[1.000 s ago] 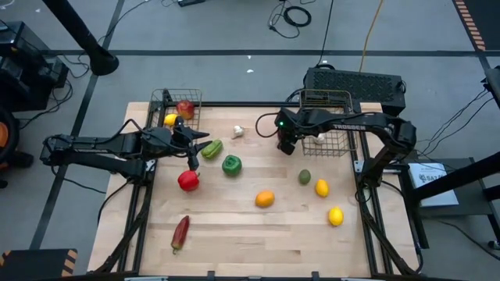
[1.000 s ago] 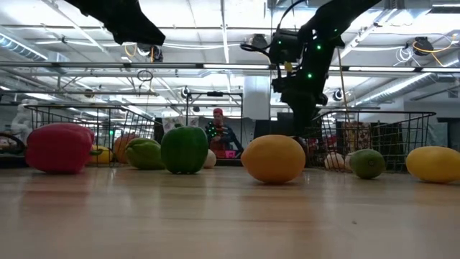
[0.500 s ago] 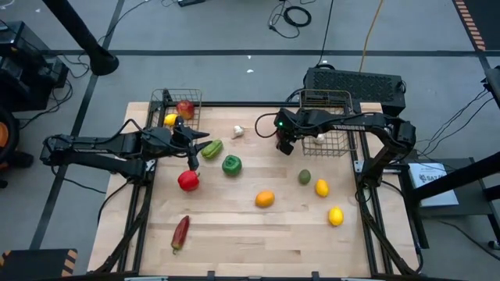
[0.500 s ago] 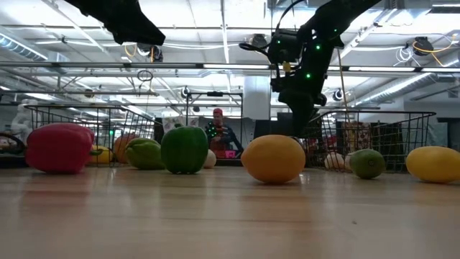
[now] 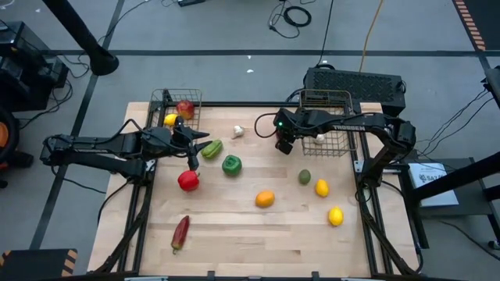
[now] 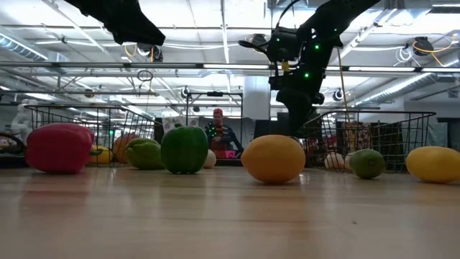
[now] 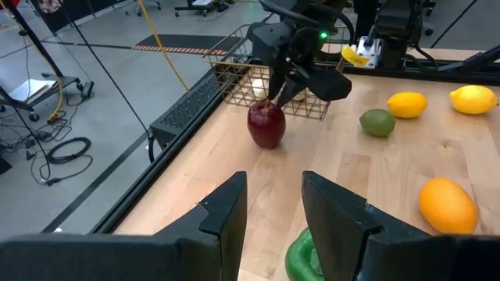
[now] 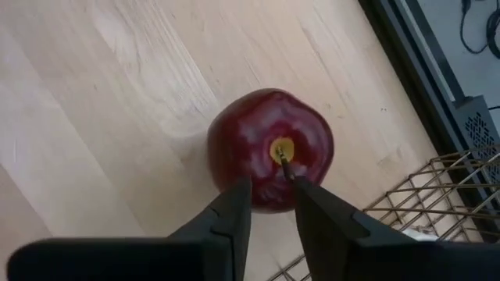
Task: Sort produce into baskets
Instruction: Put the red apple into the left wire basket
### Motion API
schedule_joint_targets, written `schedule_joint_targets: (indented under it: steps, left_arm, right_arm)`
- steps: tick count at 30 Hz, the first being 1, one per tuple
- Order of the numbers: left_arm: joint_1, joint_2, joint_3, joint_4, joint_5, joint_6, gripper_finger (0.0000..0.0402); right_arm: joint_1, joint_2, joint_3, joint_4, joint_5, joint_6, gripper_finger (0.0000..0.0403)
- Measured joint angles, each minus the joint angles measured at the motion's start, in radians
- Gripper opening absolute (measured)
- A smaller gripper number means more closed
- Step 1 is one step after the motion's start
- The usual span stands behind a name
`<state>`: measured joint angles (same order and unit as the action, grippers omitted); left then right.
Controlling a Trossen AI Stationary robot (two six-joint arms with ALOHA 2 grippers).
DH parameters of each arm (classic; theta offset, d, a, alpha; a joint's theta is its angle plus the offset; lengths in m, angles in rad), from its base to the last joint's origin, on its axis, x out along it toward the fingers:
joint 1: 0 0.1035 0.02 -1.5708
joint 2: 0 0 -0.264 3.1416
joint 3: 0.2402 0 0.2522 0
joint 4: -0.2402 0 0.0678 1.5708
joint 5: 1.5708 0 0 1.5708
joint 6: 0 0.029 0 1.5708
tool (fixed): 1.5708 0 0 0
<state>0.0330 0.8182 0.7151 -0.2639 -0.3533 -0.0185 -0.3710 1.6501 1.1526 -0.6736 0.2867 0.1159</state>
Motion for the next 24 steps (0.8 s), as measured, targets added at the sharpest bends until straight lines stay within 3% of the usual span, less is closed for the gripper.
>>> schedule_joint_targets:
  steps: [7,24]
  left_arm:
    - [0.000,0.000,0.000,0.000,0.000,0.000,0.0132]
    - [0.000,0.000,0.000,0.001,0.000,0.000,0.0132]
  right_arm:
    - [0.000,0.000,0.000,0.013,0.000,-0.008,0.0081]
    - [-0.001,0.000,0.000,0.042,-0.001,-0.008,0.0003]
